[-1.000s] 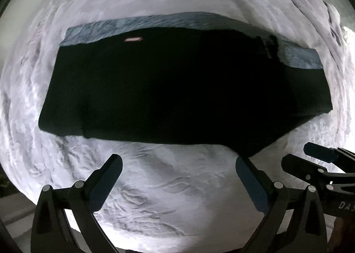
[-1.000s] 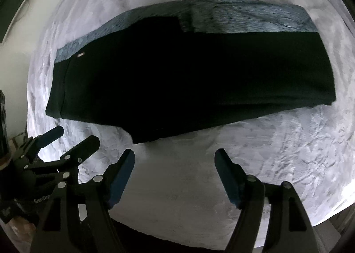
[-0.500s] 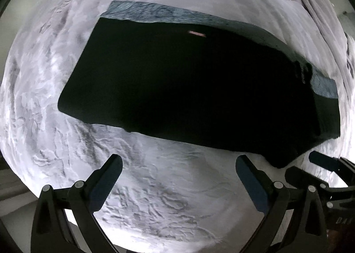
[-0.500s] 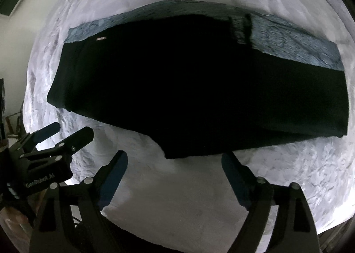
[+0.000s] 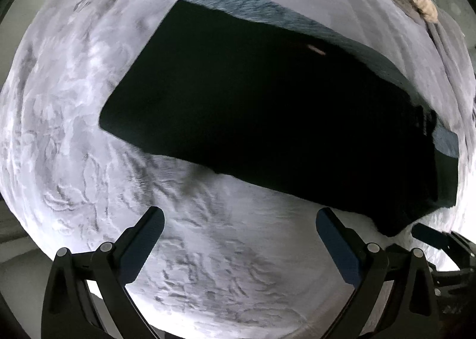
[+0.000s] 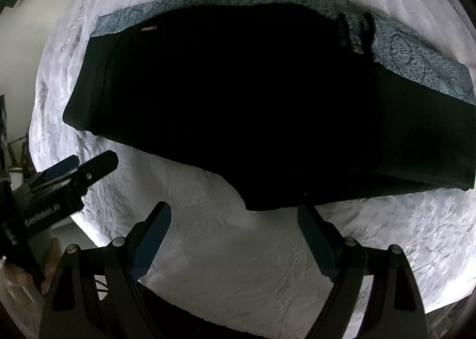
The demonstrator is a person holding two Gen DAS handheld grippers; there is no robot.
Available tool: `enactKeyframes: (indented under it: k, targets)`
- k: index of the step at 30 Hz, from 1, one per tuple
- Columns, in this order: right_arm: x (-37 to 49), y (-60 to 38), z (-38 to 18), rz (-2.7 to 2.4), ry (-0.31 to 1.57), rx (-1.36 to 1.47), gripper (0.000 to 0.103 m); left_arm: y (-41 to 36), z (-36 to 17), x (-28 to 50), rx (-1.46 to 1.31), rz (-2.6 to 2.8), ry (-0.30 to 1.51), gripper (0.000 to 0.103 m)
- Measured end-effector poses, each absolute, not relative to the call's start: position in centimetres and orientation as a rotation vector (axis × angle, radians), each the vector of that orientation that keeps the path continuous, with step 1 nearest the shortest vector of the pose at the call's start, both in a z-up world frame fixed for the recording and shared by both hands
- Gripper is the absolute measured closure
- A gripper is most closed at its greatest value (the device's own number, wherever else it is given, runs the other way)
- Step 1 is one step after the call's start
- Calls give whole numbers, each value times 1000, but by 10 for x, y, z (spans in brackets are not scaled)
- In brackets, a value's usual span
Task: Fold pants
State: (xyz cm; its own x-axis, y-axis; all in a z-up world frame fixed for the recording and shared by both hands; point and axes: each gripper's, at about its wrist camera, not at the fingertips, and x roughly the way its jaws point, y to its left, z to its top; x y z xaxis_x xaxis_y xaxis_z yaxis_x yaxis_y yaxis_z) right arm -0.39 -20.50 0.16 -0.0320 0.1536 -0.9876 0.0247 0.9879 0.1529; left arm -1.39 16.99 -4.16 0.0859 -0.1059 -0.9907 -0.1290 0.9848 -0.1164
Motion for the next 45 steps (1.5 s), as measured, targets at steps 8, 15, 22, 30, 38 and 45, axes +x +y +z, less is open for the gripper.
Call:
enactKeyframes:
  k: [8,15,22,30,38,45]
  targets:
    - [-2,-201,3,107,1598,135,14,229,-53,-7,-252,56,1489,1]
    - [-3,-193,-1,117,1603,141,14,234,-58,-4,-292,50,1487,1]
    - [-4,-195,-3,113,1616,149,14,239,-53,2,-362,22,1448,1]
    - [-2,-192,-6,123,1618,158,14,285,-40,4,-577,-14,1389,1]
    - [-5,-193,-10,114,1635,159,14,285,-33,-14,-727,-93,1357,1]
    - [-8,-190,-16,109,1650,149,14,263,-42,-11,-789,-142,1312,1]
